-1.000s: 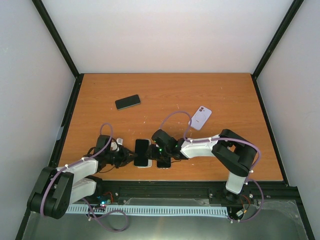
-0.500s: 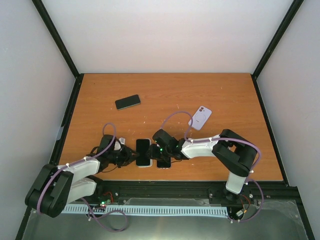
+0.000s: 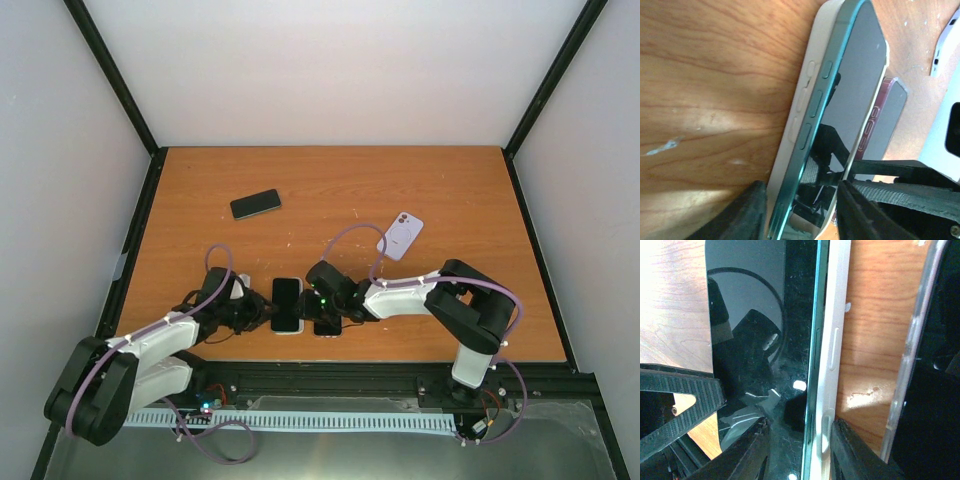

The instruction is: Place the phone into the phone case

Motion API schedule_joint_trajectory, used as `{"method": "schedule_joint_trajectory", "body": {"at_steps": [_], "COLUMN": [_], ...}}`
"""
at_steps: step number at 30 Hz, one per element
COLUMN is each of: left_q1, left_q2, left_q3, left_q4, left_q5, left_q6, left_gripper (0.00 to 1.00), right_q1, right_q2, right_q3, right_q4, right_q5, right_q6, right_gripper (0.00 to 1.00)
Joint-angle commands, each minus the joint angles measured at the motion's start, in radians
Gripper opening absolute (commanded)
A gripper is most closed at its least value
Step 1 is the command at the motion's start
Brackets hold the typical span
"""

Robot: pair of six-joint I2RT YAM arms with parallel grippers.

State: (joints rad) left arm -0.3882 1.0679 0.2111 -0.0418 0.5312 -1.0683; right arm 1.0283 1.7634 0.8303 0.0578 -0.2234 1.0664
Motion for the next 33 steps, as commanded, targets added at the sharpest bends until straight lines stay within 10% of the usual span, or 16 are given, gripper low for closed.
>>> {"method": "schedule_joint_trajectory", "body": {"at_steps": [1, 11, 25, 33], "left_q1": [-0.008, -0.013, 0.006, 0.012], "left_q2": [-0.002, 0.015, -0.018, 0.052], "left_q3": [0.033, -0.025, 0.073, 0.159], "left_q4": [-0.032, 0.085, -0.086, -0.159], "left_q5": [-0.015, 0.061, -0.041, -0.109], "left_q6": [0.03, -0.013, 0.044, 0.116], "left_gripper": [0.24, 0.12, 0.5, 0.36], "right_q1": [0.012, 0.011, -0.043, -0.056], "right_q2": [-0.015, -0.021, -0.068, -0.026], "right_q3": [-0.021, -0.025, -0.089, -0.04], "right_q4": [-0.017, 0.025, 0.058, 0.044], "right_q5": [0.01, -0.004, 0.009, 0.008], "right_q6": [0.0, -0.003, -0.007, -0.038], "right_gripper": [0.34, 0.33, 0.33, 0.35]}}
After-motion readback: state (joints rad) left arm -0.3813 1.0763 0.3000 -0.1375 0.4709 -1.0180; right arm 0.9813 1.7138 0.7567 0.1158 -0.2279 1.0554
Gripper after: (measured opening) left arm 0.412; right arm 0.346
